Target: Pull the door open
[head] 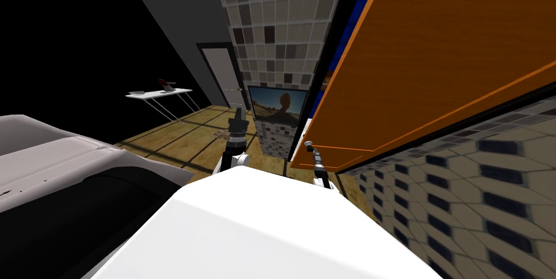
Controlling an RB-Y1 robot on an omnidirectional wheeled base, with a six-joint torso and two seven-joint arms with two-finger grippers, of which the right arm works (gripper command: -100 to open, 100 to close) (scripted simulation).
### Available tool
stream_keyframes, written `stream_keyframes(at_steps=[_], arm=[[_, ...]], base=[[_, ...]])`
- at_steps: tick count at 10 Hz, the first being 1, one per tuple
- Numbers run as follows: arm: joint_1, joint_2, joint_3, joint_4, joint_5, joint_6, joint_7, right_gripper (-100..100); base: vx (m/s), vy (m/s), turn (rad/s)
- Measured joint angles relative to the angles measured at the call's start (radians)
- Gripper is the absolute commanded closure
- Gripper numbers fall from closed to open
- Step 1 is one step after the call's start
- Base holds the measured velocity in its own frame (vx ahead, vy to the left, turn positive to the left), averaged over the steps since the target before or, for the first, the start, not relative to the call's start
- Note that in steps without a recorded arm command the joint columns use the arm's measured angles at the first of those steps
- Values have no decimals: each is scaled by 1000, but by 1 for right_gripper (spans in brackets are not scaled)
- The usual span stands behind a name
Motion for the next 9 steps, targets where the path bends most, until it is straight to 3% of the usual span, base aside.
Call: stream_keyframes(at_steps=[1,4,7,8,9], arm=[[-11,-5,0,27,-9,-17,-22,100],[21,-4,5,-27,-40,8,-93,100],[11,-4,7,1,-62,-2,-154,100],[32,-8,11,-36,-72,16,-180,100],[33,-12,12,-33,-87,19,-210,100]], base=[[-45,-33,88],[-35,-23,60],[-25,-11,57],[-38,-22,147],[-32,-13,33]])
